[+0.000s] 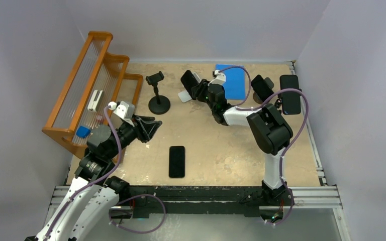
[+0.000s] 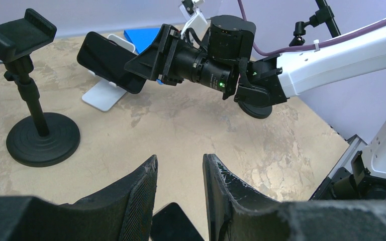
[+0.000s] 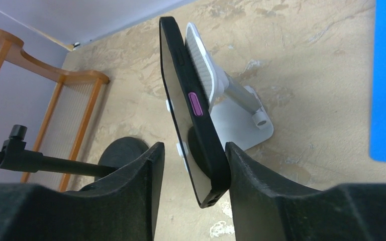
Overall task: Remove the phone from the phone stand
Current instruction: Remove the phone from the phone stand, then place the phone at the center of the board, then adjust the phone at the center of the board.
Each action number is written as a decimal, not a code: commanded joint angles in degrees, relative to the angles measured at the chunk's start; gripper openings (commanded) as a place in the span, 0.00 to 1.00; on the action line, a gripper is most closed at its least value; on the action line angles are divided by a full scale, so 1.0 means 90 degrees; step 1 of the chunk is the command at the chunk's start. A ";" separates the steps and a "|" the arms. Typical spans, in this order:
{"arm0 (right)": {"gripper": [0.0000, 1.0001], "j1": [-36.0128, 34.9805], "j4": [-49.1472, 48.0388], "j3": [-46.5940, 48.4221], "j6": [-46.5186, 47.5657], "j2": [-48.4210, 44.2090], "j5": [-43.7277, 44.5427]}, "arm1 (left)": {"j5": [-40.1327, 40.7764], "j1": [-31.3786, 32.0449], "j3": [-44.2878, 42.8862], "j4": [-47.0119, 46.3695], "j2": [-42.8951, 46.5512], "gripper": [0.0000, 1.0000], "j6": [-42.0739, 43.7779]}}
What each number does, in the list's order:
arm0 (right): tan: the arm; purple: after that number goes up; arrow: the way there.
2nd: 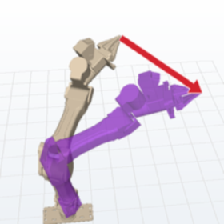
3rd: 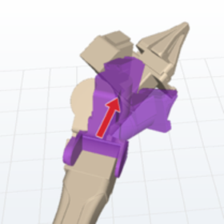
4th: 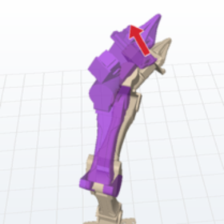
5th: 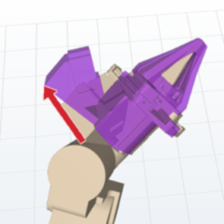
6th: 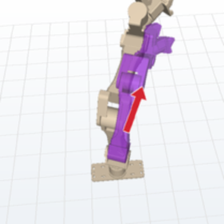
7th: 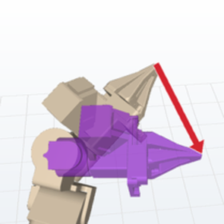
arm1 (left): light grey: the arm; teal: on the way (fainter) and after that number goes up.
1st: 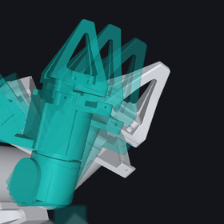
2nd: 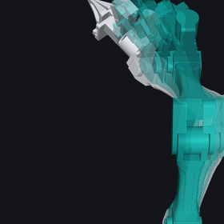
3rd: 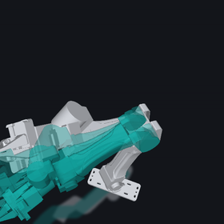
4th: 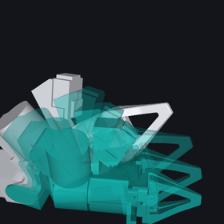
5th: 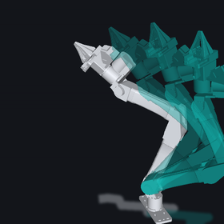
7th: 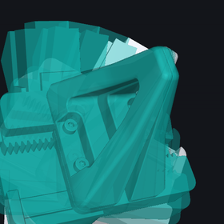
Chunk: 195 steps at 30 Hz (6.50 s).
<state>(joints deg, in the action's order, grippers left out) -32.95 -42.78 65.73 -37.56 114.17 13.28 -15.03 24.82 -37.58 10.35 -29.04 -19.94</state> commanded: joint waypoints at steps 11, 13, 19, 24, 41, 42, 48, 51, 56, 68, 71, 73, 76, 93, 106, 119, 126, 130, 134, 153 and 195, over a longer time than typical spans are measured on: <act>0.28 0.0028 -0.0895 -0.0423 0.0063 -0.0340 -0.0274 | -0.0098 0.0005 -0.0024 -0.0262 -0.0032 0.36 -0.0030; 0.23 0.0027 -0.0931 -0.0451 0.0101 -0.0401 -0.0325 | -0.0106 0.0006 -0.0024 -0.0262 -0.0028 0.36 -0.0031; 0.04 0.0028 -0.1173 -0.0579 0.0208 -0.0596 -0.0504 | -0.0122 0.0006 -0.0023 -0.0272 -0.0021 0.37 -0.0030; 0.00 0.0028 -0.1458 -0.0706 0.0261 -0.0811 -0.0613 | -0.0127 0.0006 -0.0023 -0.0271 -0.0036 0.37 -0.0031; 0.00 0.0025 -0.1851 -0.1015 0.0453 -0.1818 -0.0762 | -0.0119 0.0006 -0.0023 -0.0272 -0.0039 0.37 -0.0030; 0.00 0.0022 -0.1880 -0.1044 0.0401 -0.1913 -0.0728 | -0.0118 0.0006 -0.0023 -0.0271 -0.0036 0.37 -0.0030; 0.00 0.0018 -0.1702 -0.1374 -0.0173 -0.2624 -0.0944 | -0.0108 0.0006 -0.0023 -0.0272 -0.0002 0.37 -0.0030; 0.00 -0.0014 -0.1557 -0.1653 -0.0465 -0.3076 -0.1092 | -0.0100 0.0006 -0.0023 -0.0277 0.0023 0.36 -0.0030; 0.00 -0.0124 -0.1225 -0.2281 -0.0849 -0.4125 -0.1224 | -0.0069 0.0006 -0.0023 -0.0261 0.0089 0.37 -0.0022; 0.00 -0.1610 0.0187 -0.4355 -0.1469 -0.6954 -0.0436 | -0.0016 0.0006 -0.0024 -0.0244 0.0146 0.36 -0.0011; 0.00 -0.1929 0.0370 -0.4804 -0.1825 -0.7484 -0.0280 | -0.0020 0.0006 -0.0033 -0.0247 0.0095 0.37 -0.0009; 0.00 -0.2282 0.0476 -0.4990 -0.1926 -0.7665 -0.0029 | -0.0002 0.0006 -0.0033 -0.0233 0.0056 0.37 -0.0003; 0.00 -0.2588 0.0476 -0.5269 -0.2148 -0.7800 0.0226 | 0.0015 0.0004 -0.0033 -0.0226 0.0035 0.37 -0.0001; 0.00 -0.3008 -0.0778 -0.6380 -0.4281 -0.6991 0.1368 | 0.0019 0.0006 -0.0034 -0.0194 -0.0021 0.37 -0.0011; 0.00 -0.3287 -0.0582 -0.6677 -0.5285 -0.6365 0.2246 | -0.0010 0.0006 -0.0033 -0.0207 -0.0054 0.37 -0.0030; 0.00 -0.3302 -0.0319 -0.6620 -0.5509 -0.5662 0.2295 | 0.0000 0.0006 -0.0033 -0.0194 -0.0064 0.37 -0.0032; 0.00 -0.3337 -0.0187 -0.6621 -0.5479 -0.5507 0.2118 | -0.0017 0.0006 -0.0045 -0.0199 -0.0071 0.36 -0.0040; 0.03 -0.3350 -0.0146 -0.6644 -0.5447 -0.5381 0.1950 | -0.0020 0.0006 -0.0043 -0.0193 -0.0054 0.37 -0.0040; 0.16 -0.3358 -0.0156 -0.6742 -0.5441 -0.5328 0.1820 | -0.0020 0.0003 -0.0038 -0.0195 -0.0036 0.37 -0.0040; 0.48 -0.3360 0.1818 -0.7047 -0.5838 -0.6857 0.2242 | -0.0049 0.0006 -0.0043 -0.0188 -0.0049 0.37 -0.0040; 0.89 -0.1564 0.1888 -0.3933 0.0019 -0.3831 -0.0585 | -0.0156 0.0005 -0.0082 -0.0150 -0.0154 0.36 -0.0040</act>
<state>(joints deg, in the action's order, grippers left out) -47.33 -22.79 30.87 -38.46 79.46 10.17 -15.46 24.82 -37.60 10.81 -30.41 -19.94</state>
